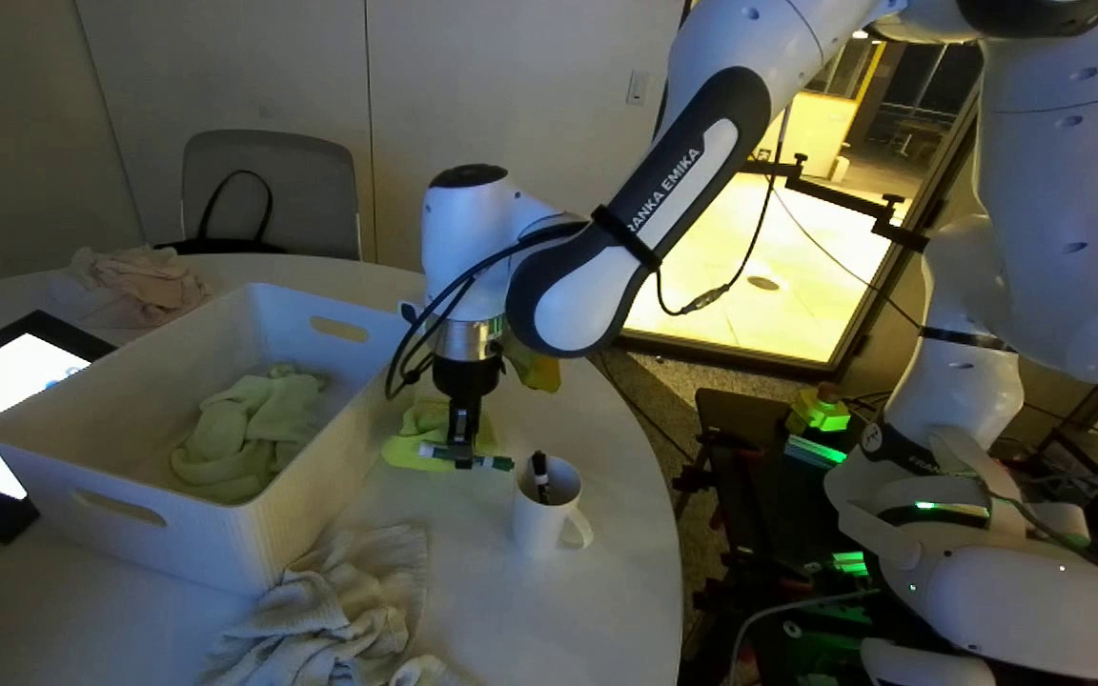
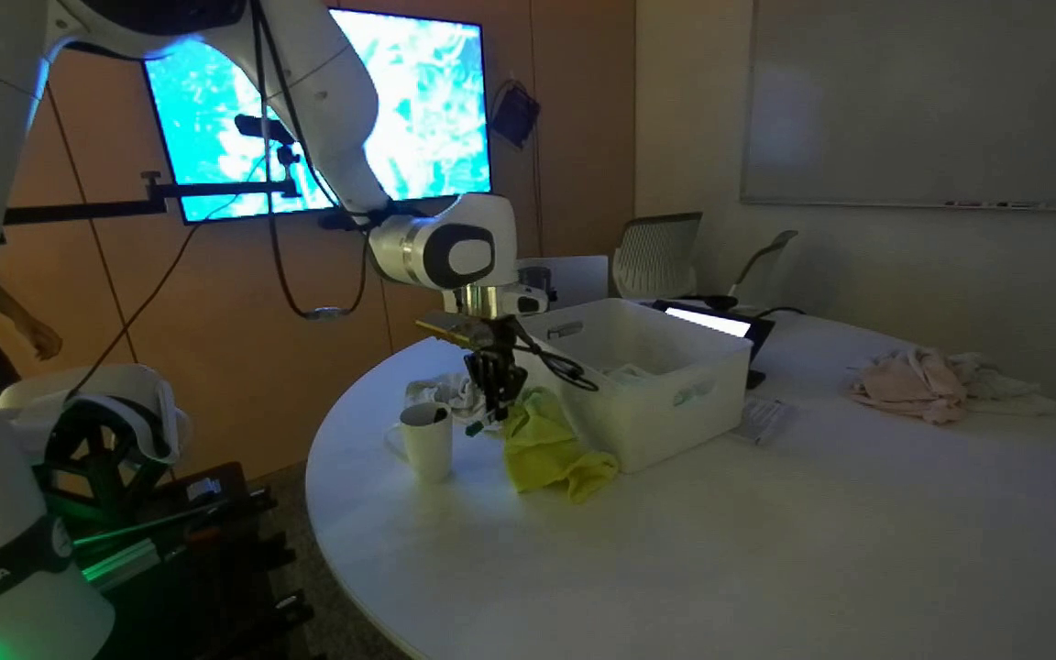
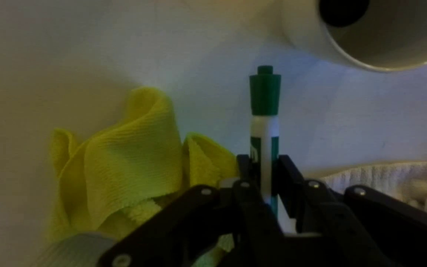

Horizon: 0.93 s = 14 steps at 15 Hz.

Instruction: Put the green towel in the basket, then put the two markers in the cup, then put the other green towel in the basket, then the black tape in the cup, then the white towel in the basket

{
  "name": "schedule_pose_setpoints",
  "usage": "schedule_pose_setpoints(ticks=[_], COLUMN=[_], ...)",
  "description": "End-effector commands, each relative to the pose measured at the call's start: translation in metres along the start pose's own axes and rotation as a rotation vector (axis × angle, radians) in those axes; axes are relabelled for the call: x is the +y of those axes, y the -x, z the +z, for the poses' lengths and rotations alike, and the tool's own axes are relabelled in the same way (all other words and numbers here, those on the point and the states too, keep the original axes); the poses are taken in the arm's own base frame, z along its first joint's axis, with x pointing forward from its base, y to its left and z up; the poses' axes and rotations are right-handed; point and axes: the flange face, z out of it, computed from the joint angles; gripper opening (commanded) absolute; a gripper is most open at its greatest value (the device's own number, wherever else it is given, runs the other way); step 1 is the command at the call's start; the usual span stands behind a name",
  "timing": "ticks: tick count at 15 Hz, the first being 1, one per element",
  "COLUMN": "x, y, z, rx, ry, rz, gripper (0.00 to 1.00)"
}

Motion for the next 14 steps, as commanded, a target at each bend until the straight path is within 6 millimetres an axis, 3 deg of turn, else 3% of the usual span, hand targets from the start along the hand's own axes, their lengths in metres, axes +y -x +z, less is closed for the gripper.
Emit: schedule_pose_setpoints(ticks=[1,8,14], x=[-0.006,-0.006,-0.009], y=[0.014,0.028,0.051], z=[-0.038,-0.07,-0.061], rx=[0.075,0.121,0.148], ry=[0.007,-0.001,-0.038], rz=[0.044,0.091,0.125], gripper=[0.08,0.08,0.08])
